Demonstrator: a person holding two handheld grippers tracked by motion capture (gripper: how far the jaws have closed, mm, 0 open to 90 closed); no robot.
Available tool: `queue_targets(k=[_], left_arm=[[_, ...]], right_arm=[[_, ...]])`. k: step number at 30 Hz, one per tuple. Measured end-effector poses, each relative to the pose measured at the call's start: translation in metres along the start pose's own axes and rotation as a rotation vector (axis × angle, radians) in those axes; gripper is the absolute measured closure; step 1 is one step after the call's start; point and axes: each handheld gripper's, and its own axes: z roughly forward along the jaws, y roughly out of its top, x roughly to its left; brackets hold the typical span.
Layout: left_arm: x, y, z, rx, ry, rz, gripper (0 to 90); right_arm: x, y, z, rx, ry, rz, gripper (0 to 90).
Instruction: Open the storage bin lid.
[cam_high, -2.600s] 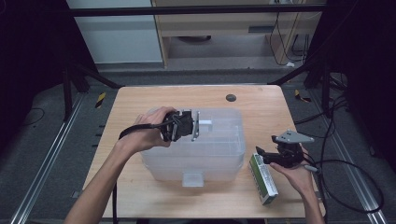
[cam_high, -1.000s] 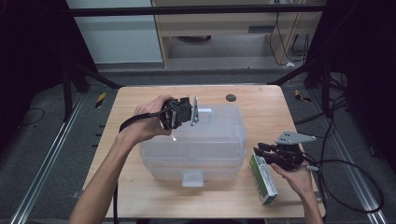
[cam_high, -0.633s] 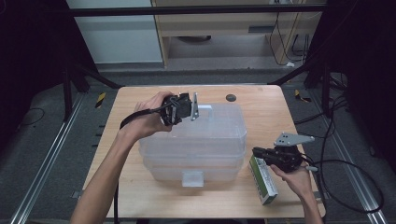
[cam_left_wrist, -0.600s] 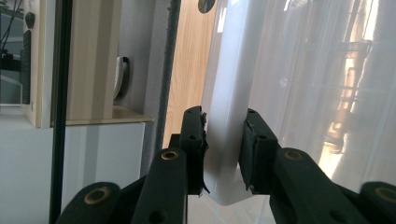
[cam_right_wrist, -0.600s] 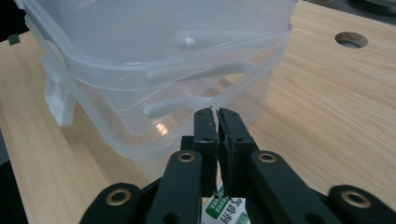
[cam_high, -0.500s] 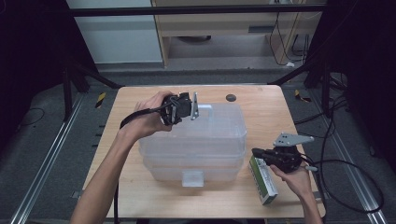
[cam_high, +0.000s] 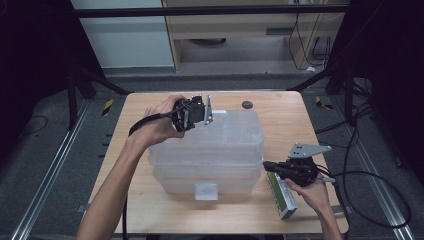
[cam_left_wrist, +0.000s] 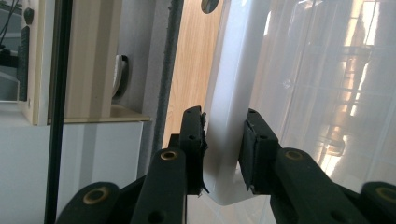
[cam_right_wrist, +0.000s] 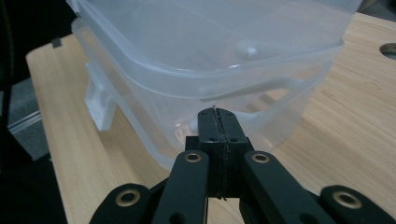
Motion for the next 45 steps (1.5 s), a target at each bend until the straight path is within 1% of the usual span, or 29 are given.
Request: queue_targets(k=[7, 11, 18, 19, 20, 21, 22, 23, 24, 25, 27, 28, 29, 30, 33, 35, 37, 38, 40, 41, 42, 43, 44, 45], left_arm=[[0.002, 0.0, 0.001, 0.002, -0.008, -0.009, 72.2], [0.002, -0.001, 0.001, 0.001, -0.006, -0.011, 72.0], [0.002, -0.002, 0.001, -0.004, -0.006, -0.022, 70.8], [0.002, -0.002, 0.001, -0.007, -0.007, -0.029, 68.6], [0.002, -0.003, 0.001, -0.009, -0.006, -0.033, 68.6], [0.002, -0.003, 0.0, -0.013, -0.007, -0.037, 65.7], [0.002, -0.004, 0.0, -0.02, -0.015, -0.042, 65.7], [0.003, -0.006, -0.002, -0.034, -0.027, -0.051, 62.7], [0.003, -0.006, -0.002, -0.034, -0.027, -0.051, 61.5], [0.003, -0.008, -0.003, -0.046, -0.032, -0.062, 61.5], [0.004, -0.01, -0.006, -0.055, -0.038, -0.065, 59.3], [0.003, -0.014, -0.009, -0.066, -0.044, -0.08, 57.1], [0.003, -0.014, -0.009, -0.066, -0.044, -0.08, 56.3], [0.002, -0.017, -0.011, -0.081, -0.043, -0.099, 55.8], [0.002, -0.02, -0.013, -0.09, -0.045, -0.107, 55.0], [0.001, -0.026, -0.017, -0.1, -0.039, -0.128, 54.9], [0.001, -0.027, -0.018, -0.102, -0.036, -0.135, 54.7], [0.001, -0.029, -0.02, -0.107, -0.035, -0.153, 54.7], [0.001, -0.033, -0.023, -0.115, -0.035, -0.174, 54.7], [0.002, -0.037, -0.026, -0.122, -0.03, -0.195, 54.8], [0.002, -0.037, -0.026, -0.122, -0.03, -0.195, 54.8], [0.001, -0.042, -0.029, -0.136, -0.028, -0.228, 55.1], [0.001, -0.045, -0.031, -0.142, -0.025, -0.24, 55.2], [0.001, -0.045, -0.031, -0.142, -0.025, -0.24, 55.3]], right_arm=[[0.001, 0.001, 0.001, -0.011, 0.006, 0.006, 90.0], [0.004, 0.005, 0.001, -0.018, 0.013, -0.008, 90.0], [0.005, 0.005, 0.002, -0.016, 0.013, -0.008, 90.0], [0.005, 0.005, 0.002, -0.015, 0.013, -0.01, 90.0], [0.005, 0.005, 0.002, -0.015, 0.013, -0.01, 90.0], [0.005, 0.004, 0.002, -0.013, 0.013, -0.01, 90.0], [0.005, 0.004, 0.002, -0.013, 0.013, -0.01, 90.0], [0.005, 0.004, 0.002, -0.012, 0.012, -0.011, 90.0], [0.005, 0.004, 0.002, -0.012, 0.012, -0.011, 90.0], [0.005, 0.004, 0.002, -0.012, 0.012, -0.011, 90.0], [0.004, 0.004, 0.002, -0.016, 0.013, -0.011, 90.0], [0.004, 0.004, 0.002, -0.019, 0.015, -0.009, 90.0], [0.004, 0.005, 0.002, -0.019, 0.016, -0.008, 90.0], [0.004, 0.005, 0.002, -0.021, 0.017, -0.006, 90.0], [0.004, 0.005, 0.002, -0.023, 0.016, -0.006, 90.0], [0.004, 0.005, 0.001, -0.024, 0.015, -0.005, 90.0], [0.004, 0.005, 0.001, -0.024, 0.016, -0.005, 90.0], [0.004, 0.005, 0.001, -0.024, 0.016, -0.005, 90.0], [0.004, 0.005, 0.001, -0.024, 0.016, -0.004, 90.0], [0.004, 0.005, 0.001, -0.025, 0.017, -0.005, 90.0], [0.004, 0.005, 0.001, -0.025, 0.017, -0.005, 90.0], [0.004, 0.005, 0.001, -0.024, 0.015, -0.005, 90.0], [0.004, 0.005, 0.001, -0.024, 0.014, -0.006, 90.0], [0.004, 0.005, 0.001, -0.024, 0.014, -0.006, 90.0]])
